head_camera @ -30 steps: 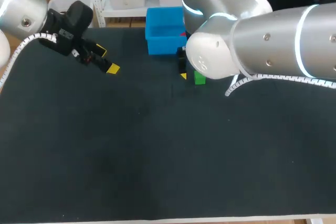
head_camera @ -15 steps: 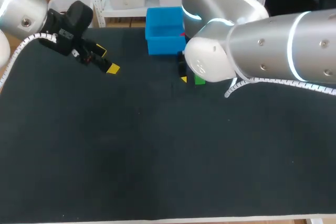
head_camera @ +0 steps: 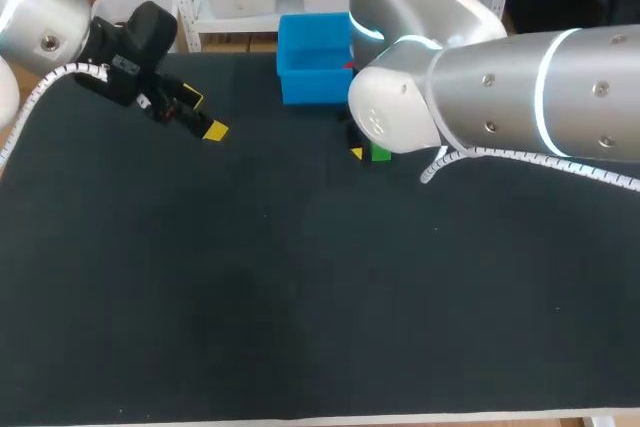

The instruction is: Use the left arm to pick the red cube and place it into the blue plastic box first, then use the right arm to grasp the green cube and put it into the same blue plastic box after the first action is fully finished.

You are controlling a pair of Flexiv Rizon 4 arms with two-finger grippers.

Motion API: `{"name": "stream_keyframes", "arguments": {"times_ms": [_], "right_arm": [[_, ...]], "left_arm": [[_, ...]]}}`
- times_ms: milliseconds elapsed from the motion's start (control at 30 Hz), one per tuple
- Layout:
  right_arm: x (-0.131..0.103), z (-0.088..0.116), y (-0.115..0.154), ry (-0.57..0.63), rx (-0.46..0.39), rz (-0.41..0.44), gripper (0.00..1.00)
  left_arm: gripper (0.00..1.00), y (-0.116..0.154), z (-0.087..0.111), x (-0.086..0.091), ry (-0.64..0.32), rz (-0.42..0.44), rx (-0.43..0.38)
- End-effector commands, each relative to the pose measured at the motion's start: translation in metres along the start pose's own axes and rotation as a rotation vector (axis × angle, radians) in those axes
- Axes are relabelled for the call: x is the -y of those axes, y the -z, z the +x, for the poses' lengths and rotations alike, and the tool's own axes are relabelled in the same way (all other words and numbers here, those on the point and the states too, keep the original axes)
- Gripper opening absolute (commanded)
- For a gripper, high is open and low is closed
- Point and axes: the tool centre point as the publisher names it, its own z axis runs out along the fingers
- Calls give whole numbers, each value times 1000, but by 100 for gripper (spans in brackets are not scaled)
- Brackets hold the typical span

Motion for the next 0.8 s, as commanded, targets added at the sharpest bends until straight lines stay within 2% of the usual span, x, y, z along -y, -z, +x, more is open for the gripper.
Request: {"name": "stream_keyframes", "arguments": {"times_ms": [33, 233, 433, 800], "right_arm": [[1, 0, 1, -3, -6, 6, 0], [14, 7, 14, -8, -19, 31, 0], [31, 12, 42, -22, -22, 37, 0], [44, -8, 105, -35, 57, 35, 0]], "left_arm": [[100, 0, 1, -1, -3, 2, 5], [100, 0, 1, -1, -3, 2, 5], [100, 0, 1, -1, -3, 2, 5], [100, 0, 1, -1, -3, 2, 5]]}}
